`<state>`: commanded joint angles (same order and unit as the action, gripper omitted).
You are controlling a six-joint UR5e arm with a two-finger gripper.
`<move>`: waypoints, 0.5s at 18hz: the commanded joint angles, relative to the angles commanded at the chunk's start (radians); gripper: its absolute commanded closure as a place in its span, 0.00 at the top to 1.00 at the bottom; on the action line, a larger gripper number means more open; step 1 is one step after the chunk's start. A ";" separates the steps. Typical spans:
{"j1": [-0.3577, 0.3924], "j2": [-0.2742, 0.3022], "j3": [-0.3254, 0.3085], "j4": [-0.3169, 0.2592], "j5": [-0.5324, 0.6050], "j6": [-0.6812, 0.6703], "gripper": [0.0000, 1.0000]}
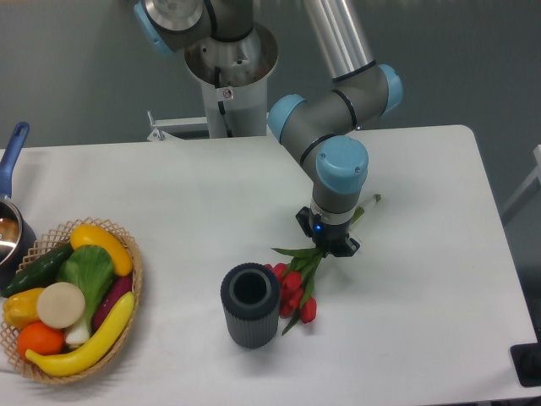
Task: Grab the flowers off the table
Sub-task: 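Close the gripper around the tulip stems, then lift the grasped tulips up off the table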
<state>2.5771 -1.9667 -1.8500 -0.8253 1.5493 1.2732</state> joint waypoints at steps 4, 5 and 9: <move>0.009 0.044 -0.014 -0.005 0.006 0.000 0.12; 0.021 0.055 -0.018 -0.008 0.005 0.003 0.12; 0.043 0.087 -0.028 -0.009 0.005 0.005 0.12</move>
<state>2.6200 -1.8792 -1.8776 -0.8345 1.5539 1.2778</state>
